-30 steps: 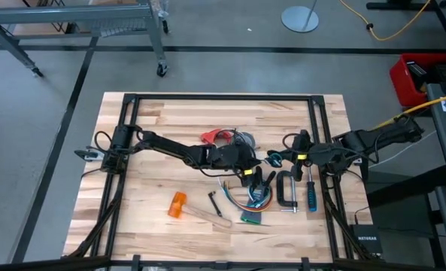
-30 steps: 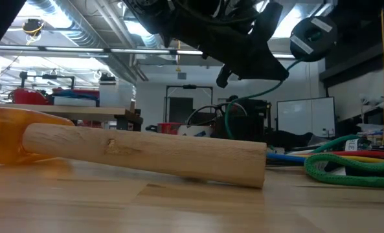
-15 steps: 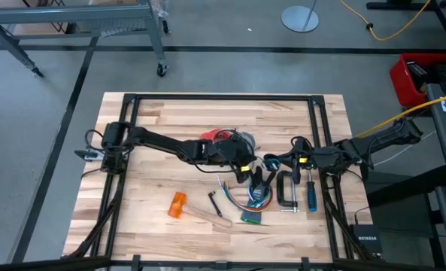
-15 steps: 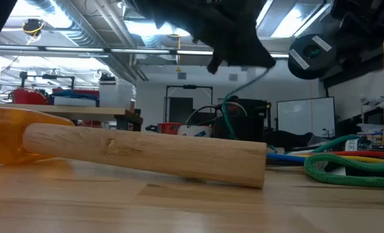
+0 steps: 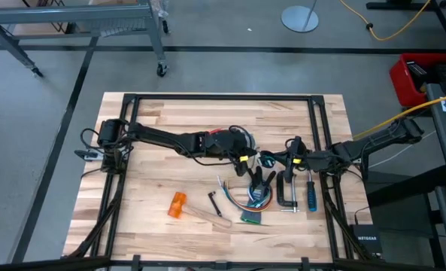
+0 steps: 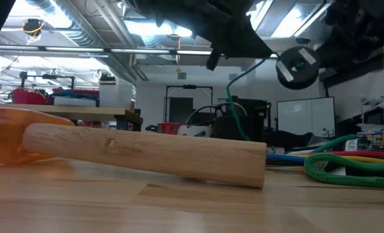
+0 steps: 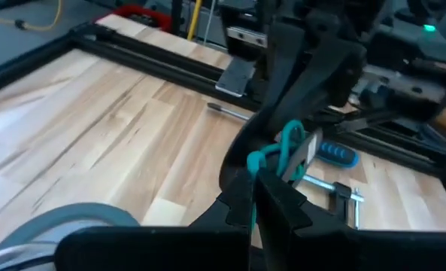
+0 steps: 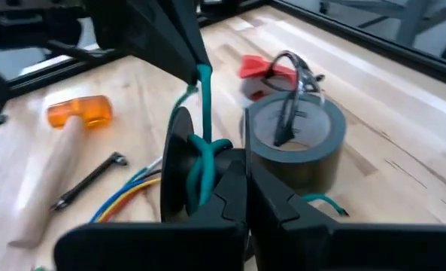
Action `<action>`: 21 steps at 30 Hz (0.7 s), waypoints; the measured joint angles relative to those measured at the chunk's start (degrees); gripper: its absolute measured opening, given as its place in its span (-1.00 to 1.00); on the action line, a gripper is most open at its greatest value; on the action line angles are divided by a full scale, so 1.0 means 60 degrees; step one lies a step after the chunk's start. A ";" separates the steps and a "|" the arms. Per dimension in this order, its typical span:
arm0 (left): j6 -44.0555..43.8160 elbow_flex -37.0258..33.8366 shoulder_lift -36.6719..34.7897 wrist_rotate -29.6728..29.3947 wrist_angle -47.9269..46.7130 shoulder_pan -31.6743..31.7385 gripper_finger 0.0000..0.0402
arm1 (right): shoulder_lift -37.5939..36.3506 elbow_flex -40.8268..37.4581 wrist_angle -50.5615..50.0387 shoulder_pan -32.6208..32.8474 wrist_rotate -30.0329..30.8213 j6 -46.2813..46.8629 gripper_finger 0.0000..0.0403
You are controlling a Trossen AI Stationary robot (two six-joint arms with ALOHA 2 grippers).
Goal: Coil cords
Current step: Coil the blue wire onto the spool
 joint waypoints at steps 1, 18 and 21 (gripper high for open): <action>-0.0174 0.0000 0.0000 0.0014 -0.0005 0.0044 -1.00 | 0.0132 0.0000 0.0005 0.0000 0.0147 0.0122 -1.00; -0.1369 0.0015 -0.0040 0.0745 0.1058 0.0173 -0.99 | 0.2134 -0.0018 0.1451 -0.1216 0.1017 0.1109 -0.98; -0.1214 0.0015 -0.0036 0.0739 0.1071 0.0156 -0.99 | 0.2395 -0.0018 0.1755 -0.1574 0.0879 0.1097 -0.97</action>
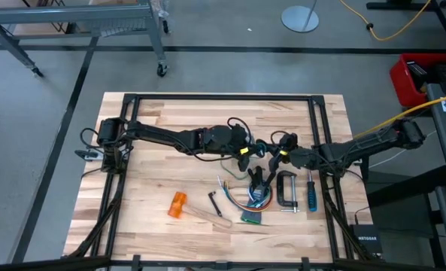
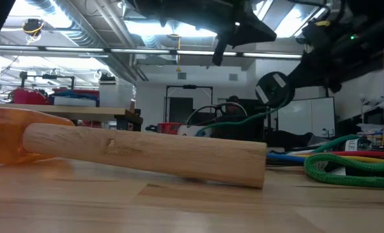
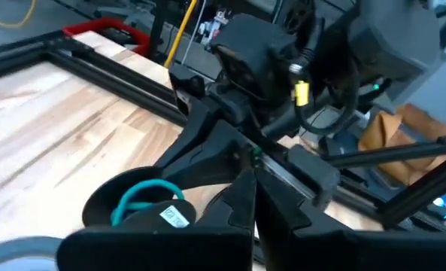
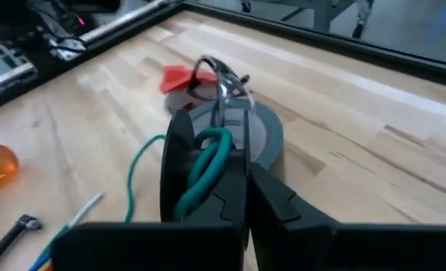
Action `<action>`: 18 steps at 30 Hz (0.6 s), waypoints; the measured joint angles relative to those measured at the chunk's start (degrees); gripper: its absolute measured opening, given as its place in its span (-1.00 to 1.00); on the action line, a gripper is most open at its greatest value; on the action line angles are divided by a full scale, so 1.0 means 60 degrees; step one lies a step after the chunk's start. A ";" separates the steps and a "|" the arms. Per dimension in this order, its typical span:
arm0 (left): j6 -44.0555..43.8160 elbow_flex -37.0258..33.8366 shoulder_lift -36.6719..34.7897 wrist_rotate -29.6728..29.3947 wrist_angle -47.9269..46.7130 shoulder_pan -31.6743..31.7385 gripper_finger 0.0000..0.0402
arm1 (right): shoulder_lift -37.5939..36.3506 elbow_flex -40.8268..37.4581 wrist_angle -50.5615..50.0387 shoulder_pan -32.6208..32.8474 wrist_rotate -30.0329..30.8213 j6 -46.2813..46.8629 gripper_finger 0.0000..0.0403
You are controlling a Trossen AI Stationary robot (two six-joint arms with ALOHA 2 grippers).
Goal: Coil cords
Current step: Coil the blue wire onto the spool
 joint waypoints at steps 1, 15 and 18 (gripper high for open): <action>0.0143 0.0000 0.0000 0.0000 -0.0041 -0.0004 -0.99 | 0.0041 0.0000 -0.0018 -0.0086 -0.0094 -0.0004 -0.97; 0.3614 -0.0002 0.0018 0.0464 -0.1621 -0.0745 -0.75 | -0.0353 0.0000 0.0024 -0.0229 -0.0796 -0.0470 -0.98; 0.3987 -0.0007 0.0022 -0.0518 -0.2304 -0.0884 -0.53 | -0.0546 0.0000 0.0014 -0.0225 -0.1058 -0.0520 -0.98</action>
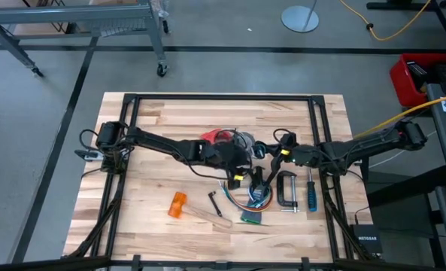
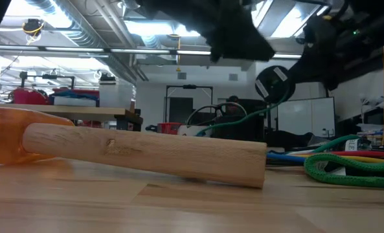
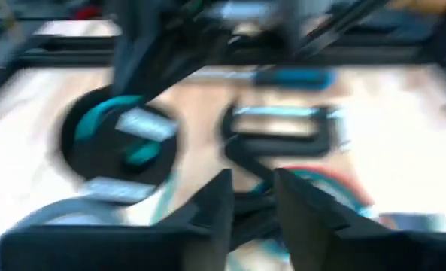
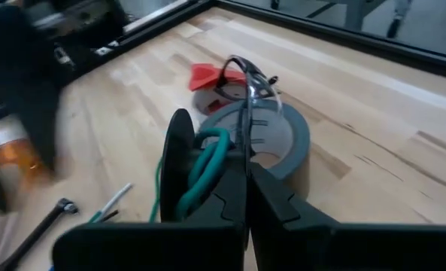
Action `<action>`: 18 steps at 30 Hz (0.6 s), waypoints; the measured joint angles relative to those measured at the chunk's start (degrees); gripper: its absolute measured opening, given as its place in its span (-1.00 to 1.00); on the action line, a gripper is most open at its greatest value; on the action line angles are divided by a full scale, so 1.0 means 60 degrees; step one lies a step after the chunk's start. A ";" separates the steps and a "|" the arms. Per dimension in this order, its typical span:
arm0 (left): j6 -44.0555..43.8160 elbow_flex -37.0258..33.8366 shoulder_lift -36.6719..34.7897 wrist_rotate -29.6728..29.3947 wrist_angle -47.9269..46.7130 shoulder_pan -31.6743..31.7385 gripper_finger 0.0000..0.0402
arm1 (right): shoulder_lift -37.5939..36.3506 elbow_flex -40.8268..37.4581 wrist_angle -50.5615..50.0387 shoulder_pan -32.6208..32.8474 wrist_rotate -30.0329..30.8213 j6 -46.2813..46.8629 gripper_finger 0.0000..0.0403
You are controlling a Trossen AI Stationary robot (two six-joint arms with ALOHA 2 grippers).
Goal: Coil cords
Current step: Coil the blue wire onto the spool
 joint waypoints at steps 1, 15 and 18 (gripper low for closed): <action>0.0116 0.0000 0.0000 -0.0356 -0.0142 -0.0020 -0.46 | -0.0065 0.0000 0.0001 0.0000 -0.0080 -0.0098 -0.98; 0.1056 -0.0397 0.0106 -0.1378 -0.0324 -0.0032 -0.19 | -0.0232 0.0015 0.1208 0.0004 -0.0896 -0.0772 -0.99; 0.1061 -0.0566 0.0106 -0.1740 -0.0472 -0.0023 -0.19 | -0.0232 0.0015 0.1204 0.0004 -0.0903 -0.0783 -0.99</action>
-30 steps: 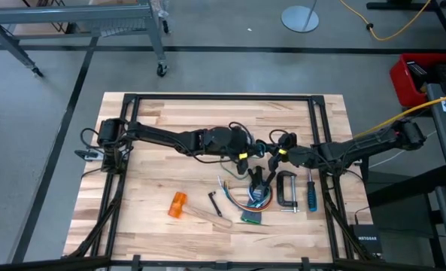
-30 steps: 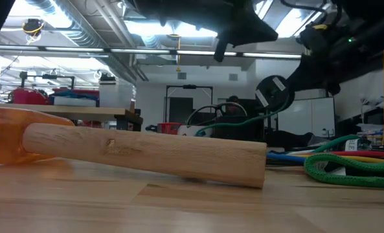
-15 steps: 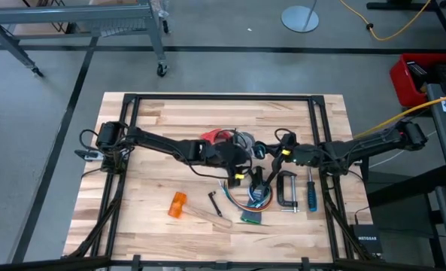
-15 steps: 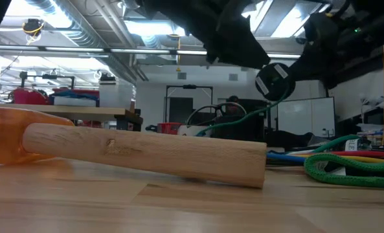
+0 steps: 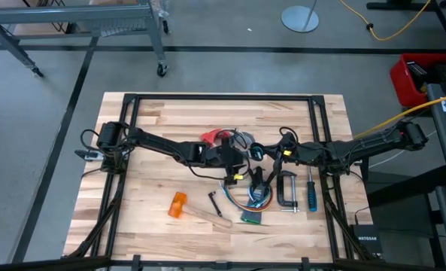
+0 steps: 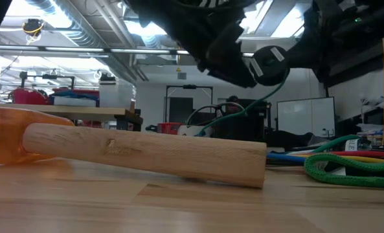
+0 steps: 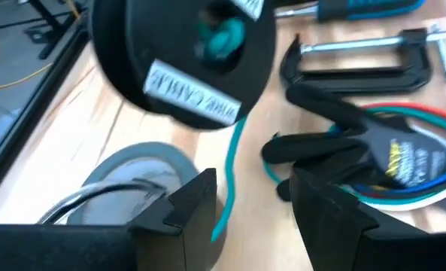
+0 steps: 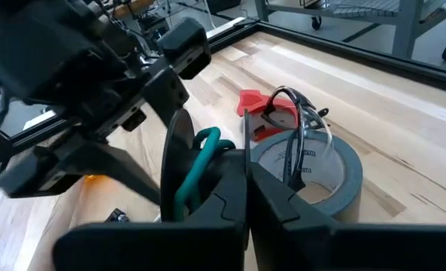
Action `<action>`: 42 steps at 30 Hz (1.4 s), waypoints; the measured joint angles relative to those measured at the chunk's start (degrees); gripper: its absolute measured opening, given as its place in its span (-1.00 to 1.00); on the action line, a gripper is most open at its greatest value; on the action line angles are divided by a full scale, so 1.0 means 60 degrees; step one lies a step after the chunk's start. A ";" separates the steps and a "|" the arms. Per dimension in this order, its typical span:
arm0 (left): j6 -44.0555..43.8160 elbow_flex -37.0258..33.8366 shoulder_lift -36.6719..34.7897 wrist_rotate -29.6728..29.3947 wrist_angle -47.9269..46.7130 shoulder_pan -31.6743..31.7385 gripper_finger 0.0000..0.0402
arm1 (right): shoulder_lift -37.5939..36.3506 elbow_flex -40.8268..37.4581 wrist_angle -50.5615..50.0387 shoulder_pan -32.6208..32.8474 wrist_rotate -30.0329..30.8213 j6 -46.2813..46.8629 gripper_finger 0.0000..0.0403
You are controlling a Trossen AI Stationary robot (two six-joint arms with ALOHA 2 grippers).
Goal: Coil cords
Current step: Coil the blue wire onto the spool
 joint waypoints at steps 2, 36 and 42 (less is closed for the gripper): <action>0.0000 -0.0193 -0.0004 -0.0101 0.0081 0.0003 -0.19 | 0.0000 0.0000 0.0000 0.0000 -0.0081 0.0000 -0.99; 0.0134 -0.0961 -0.0011 -0.0161 0.2091 0.0222 -0.28 | 0.0000 0.0000 0.1044 0.0000 -0.0660 -0.0175 -0.99; 0.0106 -0.0960 -0.0011 -0.0153 0.2148 0.0225 -0.32 | 0.0002 0.0000 0.1407 0.0000 -0.0664 -0.0175 -0.99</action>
